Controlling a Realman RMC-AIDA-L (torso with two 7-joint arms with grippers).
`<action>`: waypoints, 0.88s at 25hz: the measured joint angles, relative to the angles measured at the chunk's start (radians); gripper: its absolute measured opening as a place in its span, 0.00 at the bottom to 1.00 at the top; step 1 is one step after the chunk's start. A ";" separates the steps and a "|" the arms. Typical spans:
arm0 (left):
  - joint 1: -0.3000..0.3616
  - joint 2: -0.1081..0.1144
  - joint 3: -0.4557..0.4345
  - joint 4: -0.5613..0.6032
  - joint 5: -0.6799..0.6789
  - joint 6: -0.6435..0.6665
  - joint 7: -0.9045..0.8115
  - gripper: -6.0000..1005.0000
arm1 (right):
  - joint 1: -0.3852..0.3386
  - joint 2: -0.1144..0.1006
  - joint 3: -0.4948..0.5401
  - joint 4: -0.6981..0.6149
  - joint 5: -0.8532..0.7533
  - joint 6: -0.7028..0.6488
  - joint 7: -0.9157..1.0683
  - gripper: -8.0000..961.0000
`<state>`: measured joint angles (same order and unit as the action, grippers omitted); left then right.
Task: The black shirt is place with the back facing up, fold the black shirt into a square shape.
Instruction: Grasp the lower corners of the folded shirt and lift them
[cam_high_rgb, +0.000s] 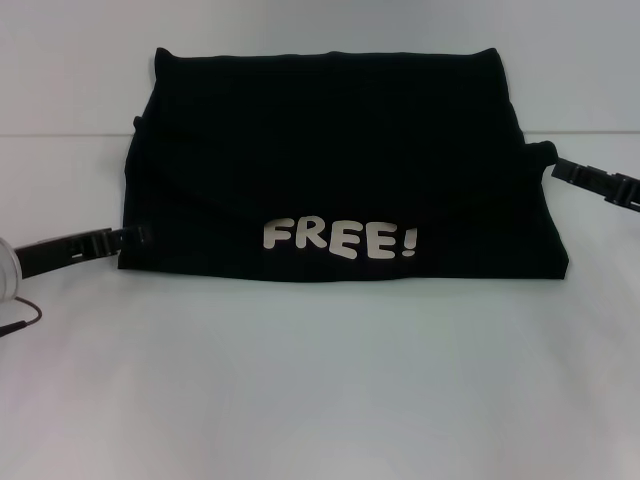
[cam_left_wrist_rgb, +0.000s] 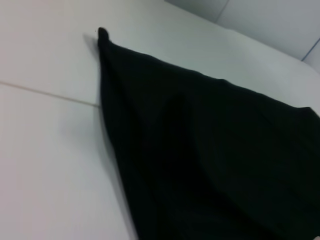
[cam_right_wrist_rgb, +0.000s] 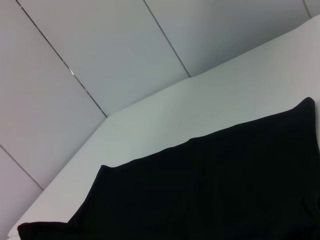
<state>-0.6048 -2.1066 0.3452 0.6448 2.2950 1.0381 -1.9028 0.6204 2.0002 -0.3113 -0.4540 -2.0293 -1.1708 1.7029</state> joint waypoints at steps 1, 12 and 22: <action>0.000 0.000 0.000 -0.004 0.001 -0.006 0.001 0.68 | 0.000 0.001 0.000 0.000 0.000 0.003 0.000 0.74; 0.000 -0.004 0.052 -0.018 0.012 -0.010 0.005 0.67 | -0.008 0.006 -0.007 0.000 0.000 0.009 -0.006 0.74; -0.003 -0.004 0.074 -0.009 0.027 -0.056 0.009 0.41 | -0.019 0.008 -0.004 0.000 0.000 0.003 -0.006 0.73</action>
<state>-0.6079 -2.1106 0.4190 0.6355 2.3217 0.9819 -1.8940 0.6013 2.0078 -0.3151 -0.4540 -2.0294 -1.1681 1.6970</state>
